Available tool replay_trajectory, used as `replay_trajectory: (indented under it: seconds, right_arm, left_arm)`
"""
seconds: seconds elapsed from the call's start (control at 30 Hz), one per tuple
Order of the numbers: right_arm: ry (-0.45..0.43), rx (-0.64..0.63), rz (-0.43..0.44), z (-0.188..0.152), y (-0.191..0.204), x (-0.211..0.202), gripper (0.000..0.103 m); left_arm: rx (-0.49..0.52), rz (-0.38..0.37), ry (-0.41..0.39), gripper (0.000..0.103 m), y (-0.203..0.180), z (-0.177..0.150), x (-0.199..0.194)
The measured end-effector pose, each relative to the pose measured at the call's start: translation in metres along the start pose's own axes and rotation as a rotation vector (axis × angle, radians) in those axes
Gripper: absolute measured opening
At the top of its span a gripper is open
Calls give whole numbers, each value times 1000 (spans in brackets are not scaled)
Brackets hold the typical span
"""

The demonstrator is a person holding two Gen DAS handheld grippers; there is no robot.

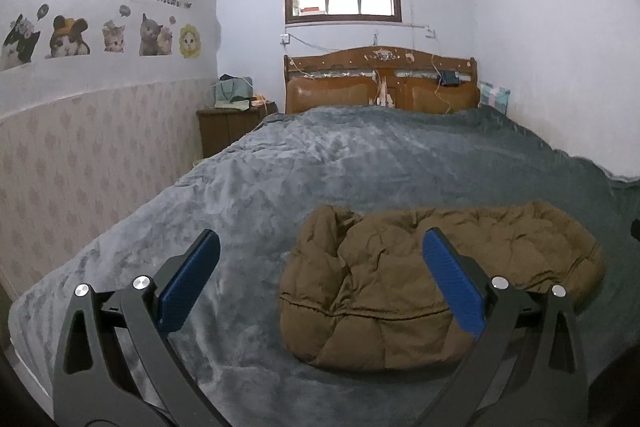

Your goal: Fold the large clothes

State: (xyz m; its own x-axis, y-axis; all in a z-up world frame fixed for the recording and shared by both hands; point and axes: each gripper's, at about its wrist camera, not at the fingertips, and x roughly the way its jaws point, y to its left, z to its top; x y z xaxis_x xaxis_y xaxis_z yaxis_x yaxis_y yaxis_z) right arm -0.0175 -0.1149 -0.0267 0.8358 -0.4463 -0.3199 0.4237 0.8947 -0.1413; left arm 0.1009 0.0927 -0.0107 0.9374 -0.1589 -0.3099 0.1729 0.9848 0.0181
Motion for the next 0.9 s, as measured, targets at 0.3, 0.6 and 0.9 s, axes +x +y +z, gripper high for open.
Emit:
replay_trajectory:
  seconds: [0.3, 0.6, 0.9]
  right_arm:
    - [13, 12, 7, 3, -4, 0, 101]
    - [-6, 102, 4, 2, -22, -4, 101]
    - [-9, 58, -7, 1, -15, -5, 101]
  left_arm:
    - [-22, -3, -1, 100, 5, 0, 0]
    - [-3, 7, -7, 100, -2, 0, -6]
    - [-15, 4, 4, 100, 3, 1, -5]
